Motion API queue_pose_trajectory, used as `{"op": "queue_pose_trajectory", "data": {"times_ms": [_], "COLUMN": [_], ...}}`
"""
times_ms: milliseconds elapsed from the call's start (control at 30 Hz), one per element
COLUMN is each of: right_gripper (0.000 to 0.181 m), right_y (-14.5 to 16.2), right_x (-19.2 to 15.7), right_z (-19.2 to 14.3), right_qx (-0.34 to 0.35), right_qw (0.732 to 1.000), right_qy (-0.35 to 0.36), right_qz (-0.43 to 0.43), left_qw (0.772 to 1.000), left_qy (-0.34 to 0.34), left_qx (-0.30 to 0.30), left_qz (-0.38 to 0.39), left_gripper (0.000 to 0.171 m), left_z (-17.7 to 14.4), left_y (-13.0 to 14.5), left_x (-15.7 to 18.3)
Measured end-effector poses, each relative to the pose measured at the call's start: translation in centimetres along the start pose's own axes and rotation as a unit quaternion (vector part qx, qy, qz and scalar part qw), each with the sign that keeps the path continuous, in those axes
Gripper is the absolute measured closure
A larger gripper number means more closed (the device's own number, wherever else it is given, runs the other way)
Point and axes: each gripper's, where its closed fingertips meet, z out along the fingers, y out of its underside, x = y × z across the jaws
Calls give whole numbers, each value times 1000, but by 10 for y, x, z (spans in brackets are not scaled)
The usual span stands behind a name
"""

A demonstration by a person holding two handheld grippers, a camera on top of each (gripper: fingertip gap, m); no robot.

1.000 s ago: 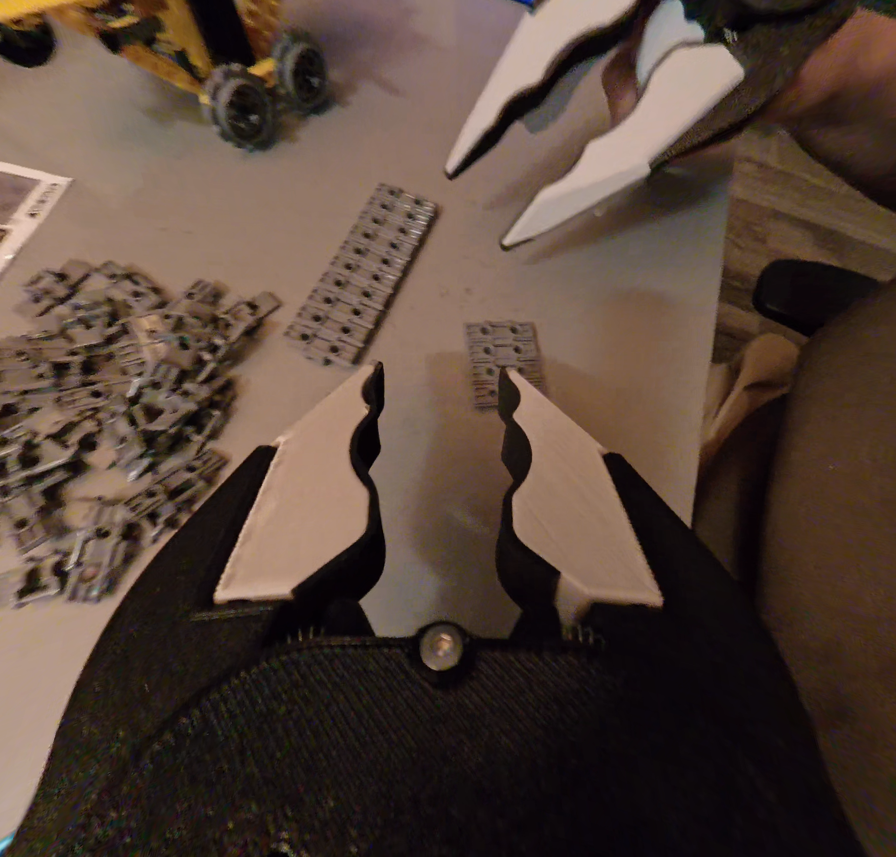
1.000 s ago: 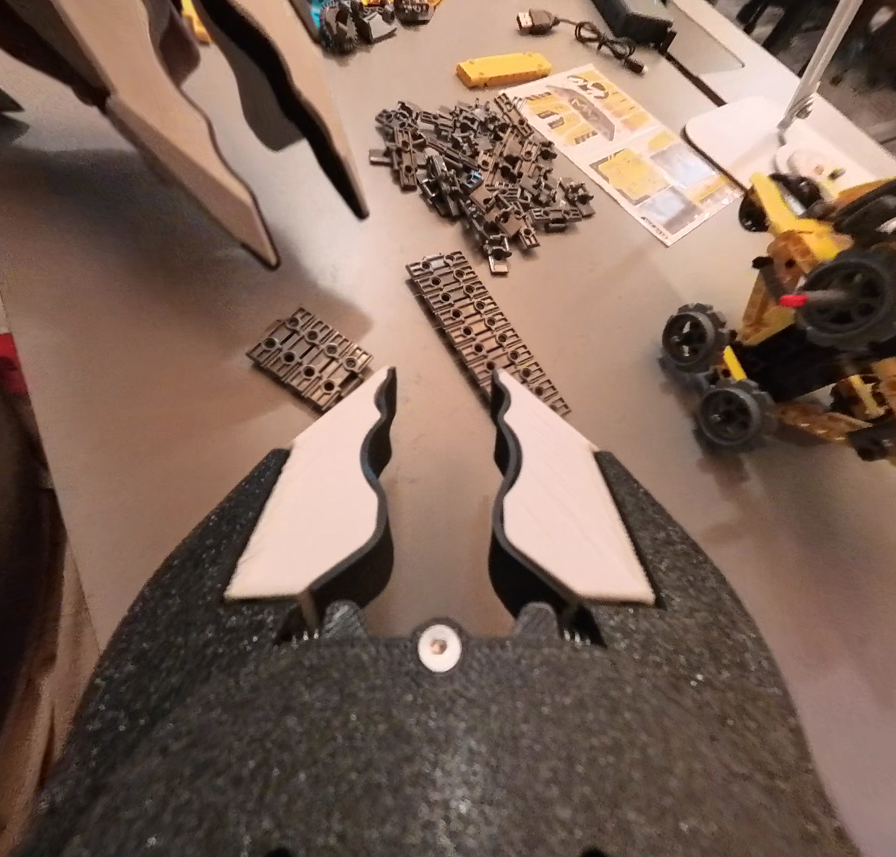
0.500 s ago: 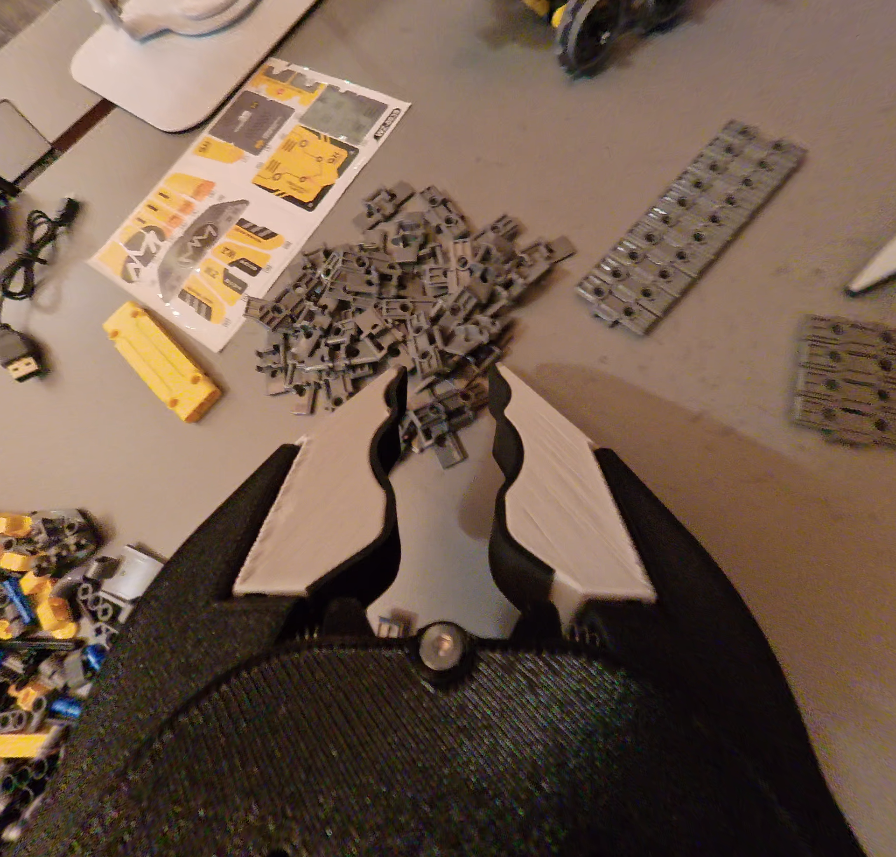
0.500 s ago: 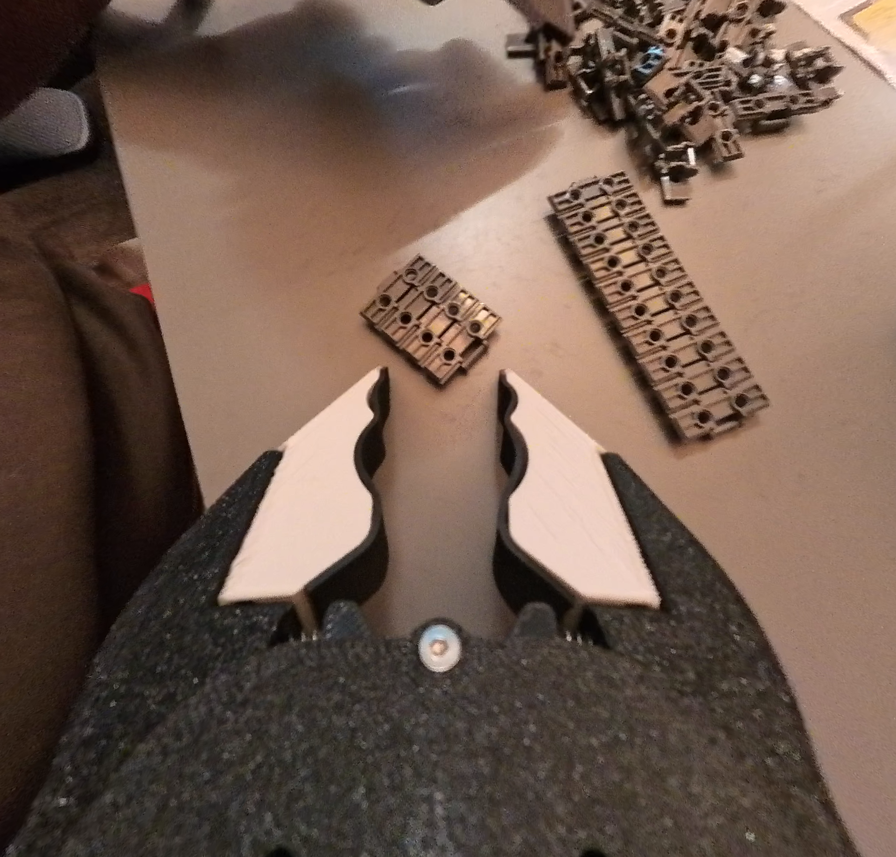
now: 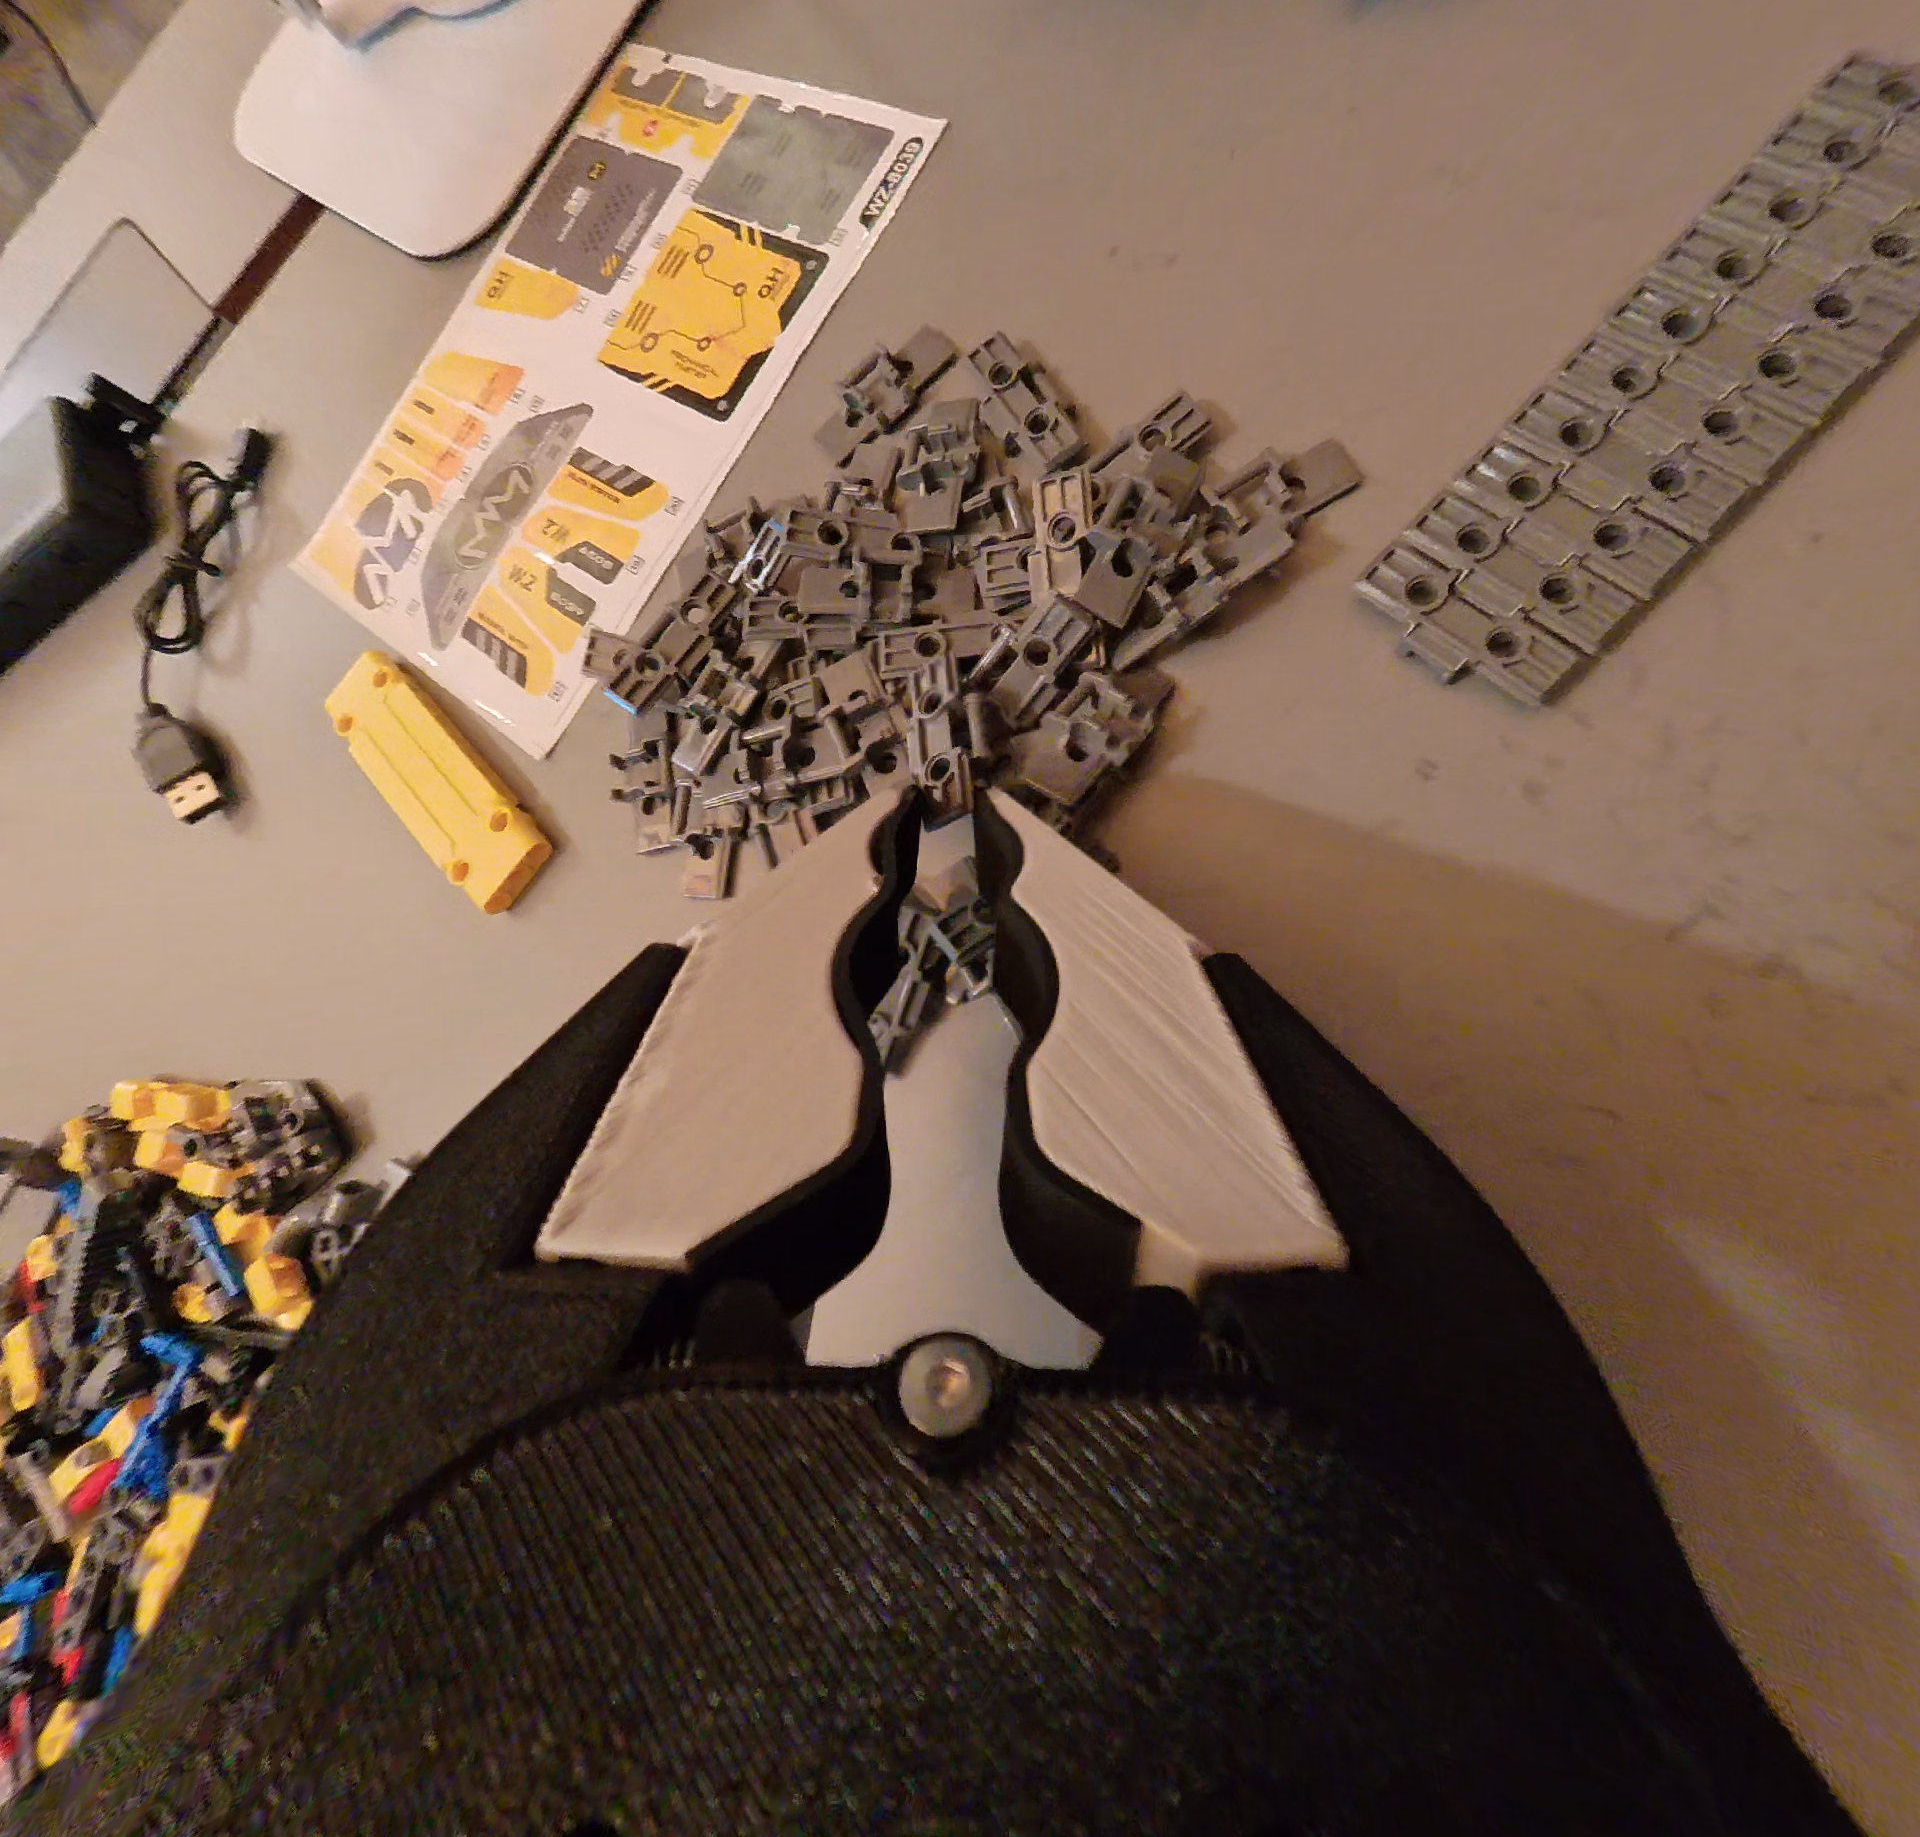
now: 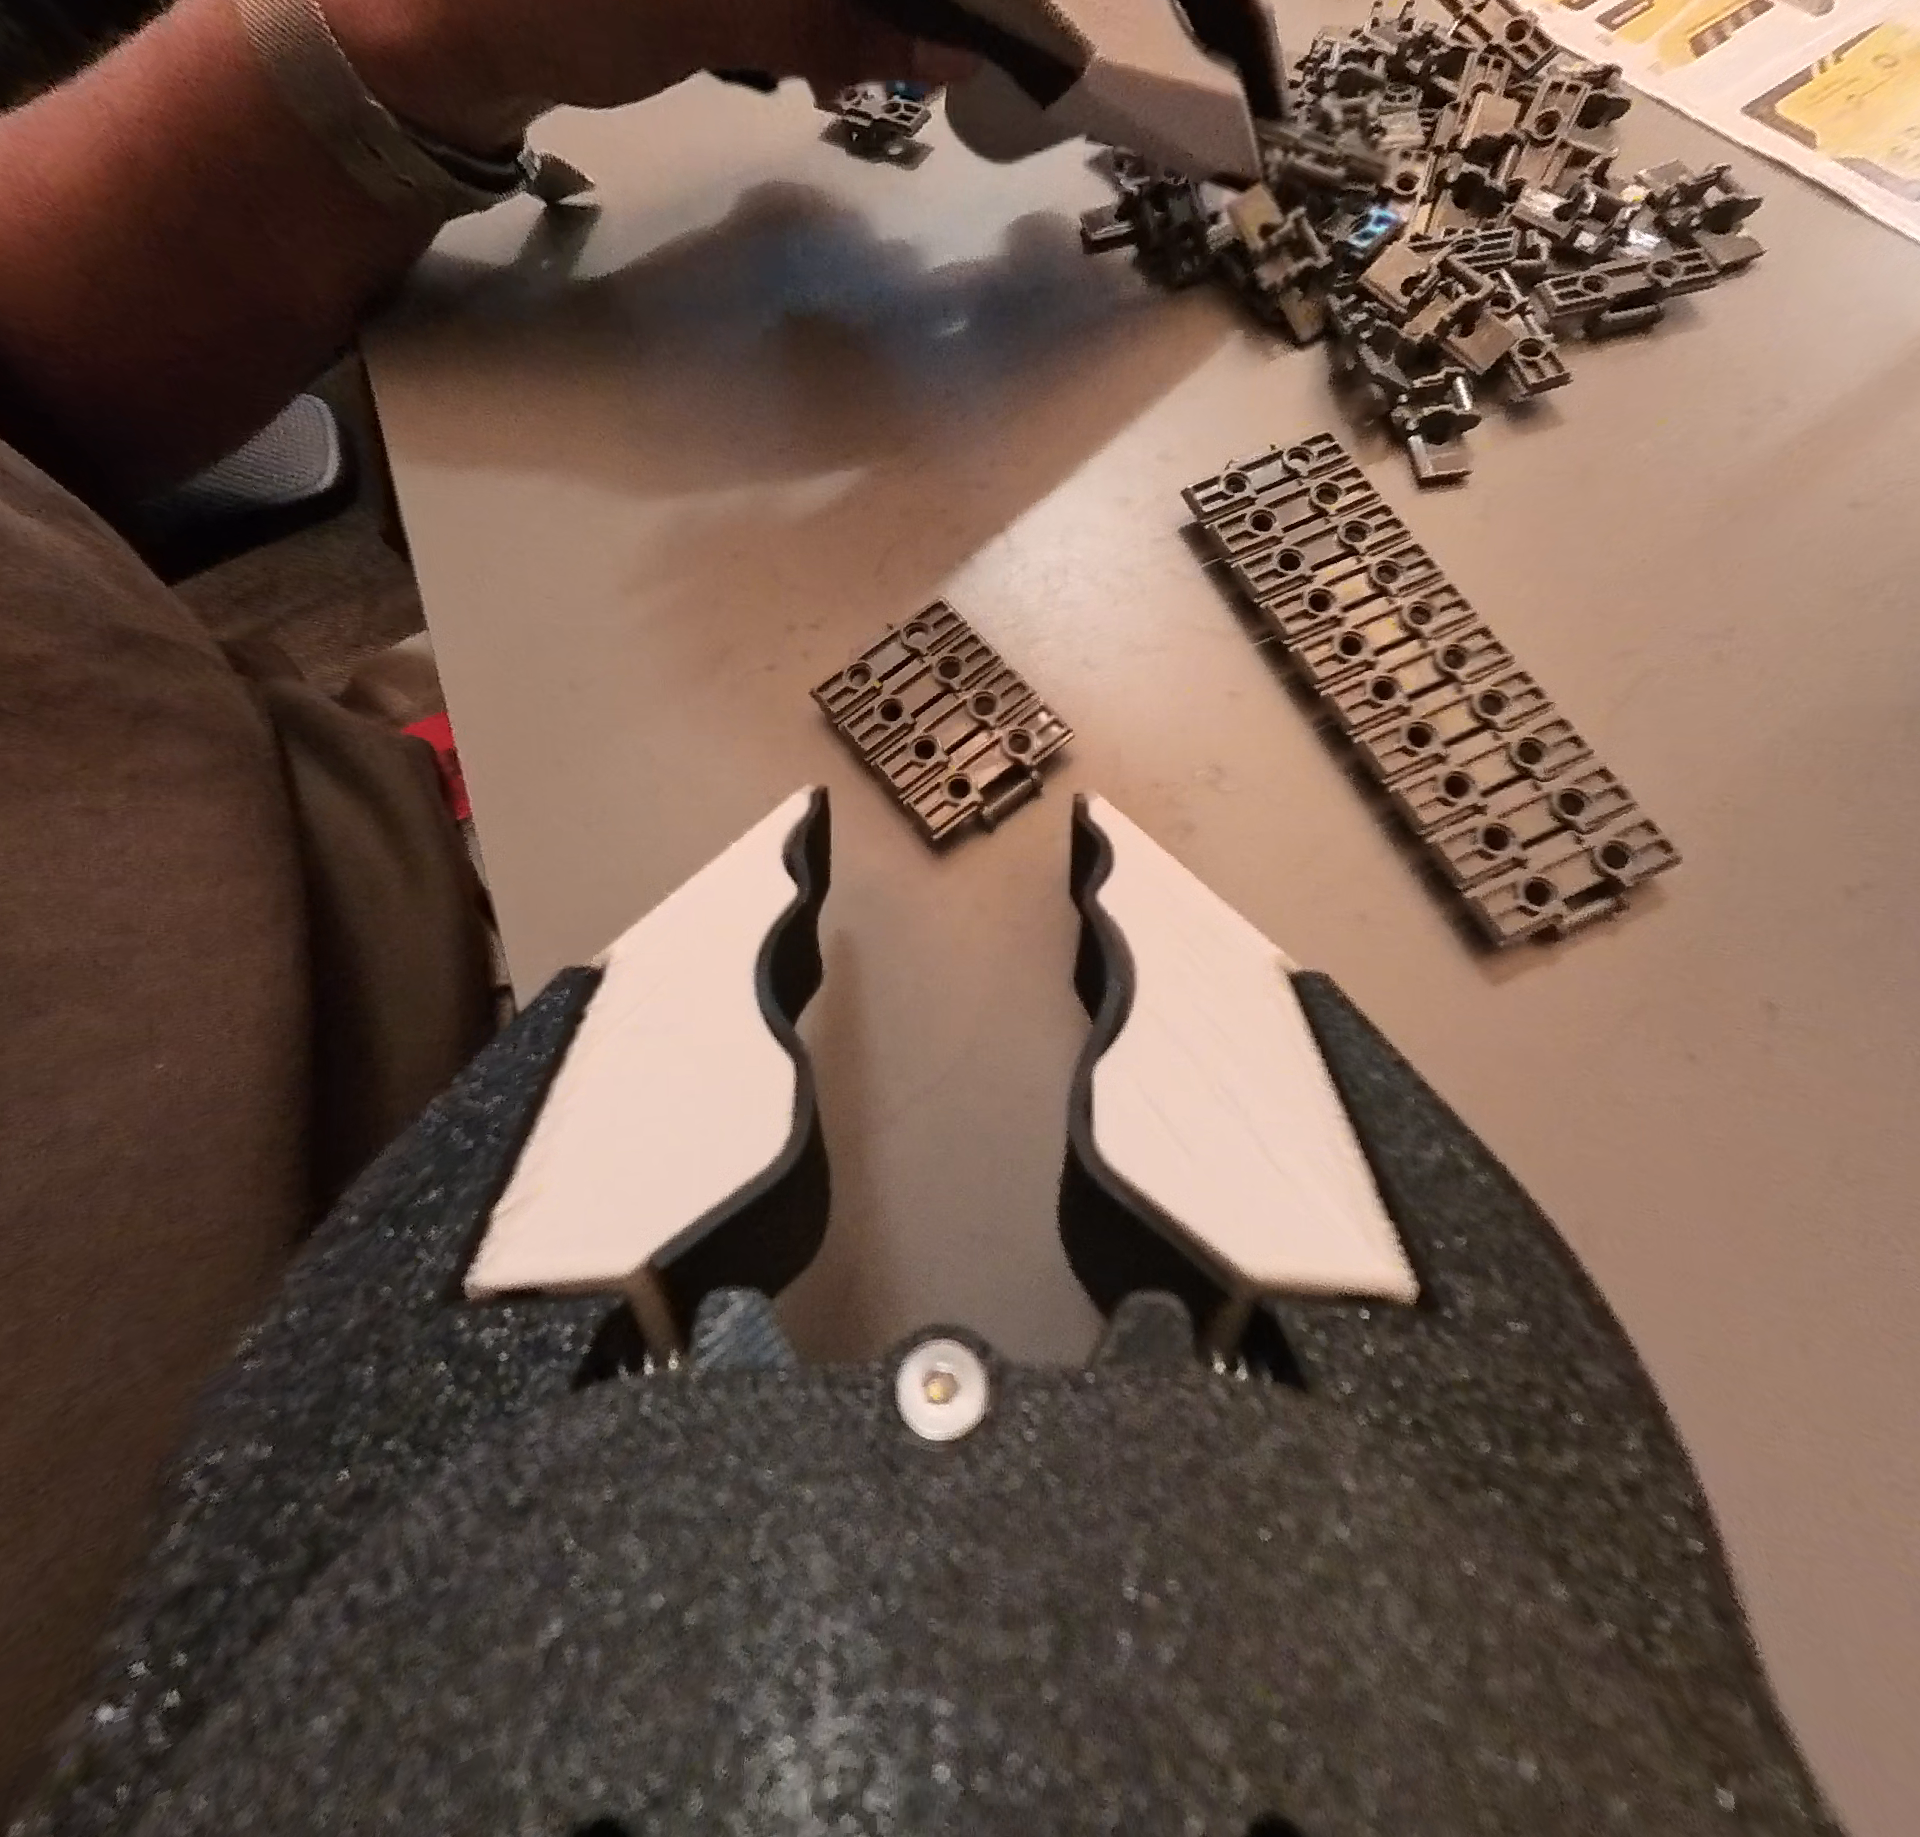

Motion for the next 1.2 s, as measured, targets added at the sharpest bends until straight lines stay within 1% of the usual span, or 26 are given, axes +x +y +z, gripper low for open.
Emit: {"op": "queue_pose_trajectory", "data": {"times_ms": [100, 267, 367, 500, 567, 700, 867, 900, 967, 1000, 1067, 1133, 1200], "right_gripper": [135, 135, 135, 136, 136, 136, 136, 136, 136, 136, 136, 137, 141], "right_y": [4, 5, 3, 1, 1, 3, 8, 10, 12, 13, 13, 13, 16], "right_x": [1, 5, 10, 16, 18, 19, 21, 21, 22, 23, 24, 23, 22], "right_z": [1, -4, -10, -19, -23, -28, -31, -32, -33, -33, -34, -34, -33], "right_qx": [-12, -7, 9, 32, 41, 45, 40, 38, 33, 33, 35, 34, 22], "right_qw": [1000, 999, 999, 998, 997, 997, 996, 996, 996, 996, 996, 996, 996], "right_qy": [17, 32, 36, 37, 40, 45, 59, 61, 63, 64, 62, 59, 57], "right_qz": [-16, -13, 7, 37, 45, 53, 53, 53, 55, 56, 60, 60, 58], "left_qw": [1000, 997, 994, 987, 983, 979, 976, 975, 972, 971, 967, 966, 966], "left_qy": [-20, -35, -5, 82, 107, 110, 147, 151, 169, 182, 208, 221, 227], "left_qx": [11, 61, 93, 115, 118, 108, 86, 82, 76, 79, 93, 107, 109], "left_qz": [8, 31, 53, 75, 93, 133, 137, 141, 141, 135, 113, 85, 61], "left_gripper": [165, 166, 171, 171, 171, 171, 171, 169, 156, 150, 144, 140, 135], "left_z": [-6, -30, -45, -53, -53, -45, -35, -35, -35, -36, -42, -47, -50], "left_y": [-2, -23, -40, -52, -55, -53, -44, -42, -39, -39, -42, -45, -43], "left_x": [-4, 7, 38, 104, 131, 158, 184, 187, 196, 200, 205, 201, 193]}}
